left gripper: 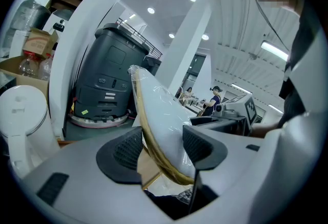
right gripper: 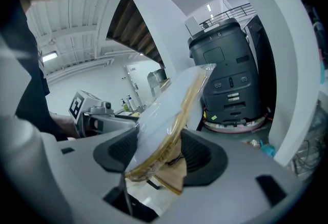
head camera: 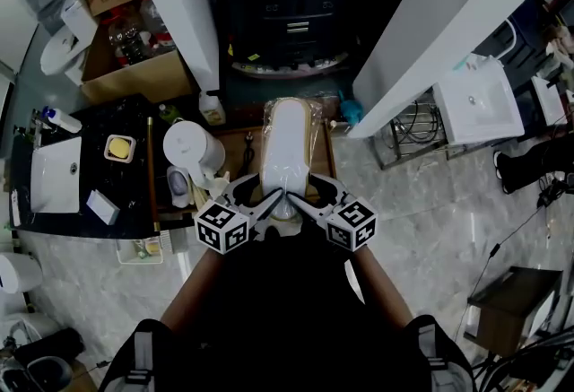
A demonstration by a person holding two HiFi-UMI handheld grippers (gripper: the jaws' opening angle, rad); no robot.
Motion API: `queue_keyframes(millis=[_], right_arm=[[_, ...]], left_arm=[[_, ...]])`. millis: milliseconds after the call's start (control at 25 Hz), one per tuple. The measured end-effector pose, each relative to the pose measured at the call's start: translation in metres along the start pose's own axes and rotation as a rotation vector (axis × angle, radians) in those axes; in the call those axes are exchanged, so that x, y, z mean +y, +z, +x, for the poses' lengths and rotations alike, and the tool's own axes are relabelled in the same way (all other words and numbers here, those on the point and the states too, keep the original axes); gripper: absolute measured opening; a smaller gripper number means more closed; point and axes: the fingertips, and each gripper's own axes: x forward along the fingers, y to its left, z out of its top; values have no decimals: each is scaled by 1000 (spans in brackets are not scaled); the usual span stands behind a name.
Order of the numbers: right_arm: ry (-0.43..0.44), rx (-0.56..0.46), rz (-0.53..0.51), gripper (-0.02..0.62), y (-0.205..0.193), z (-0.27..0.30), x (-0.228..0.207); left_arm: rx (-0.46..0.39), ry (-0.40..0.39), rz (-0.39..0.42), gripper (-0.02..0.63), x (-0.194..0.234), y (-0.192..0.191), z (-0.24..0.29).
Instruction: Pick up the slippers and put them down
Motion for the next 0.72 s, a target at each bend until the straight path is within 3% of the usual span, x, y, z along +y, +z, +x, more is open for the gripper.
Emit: queue_keyframes(millis=[720], right_arm=[[-9,15,-9,273,3,3,-7]], left_arm=[[-3,-7,-21,252,5,1,7]])
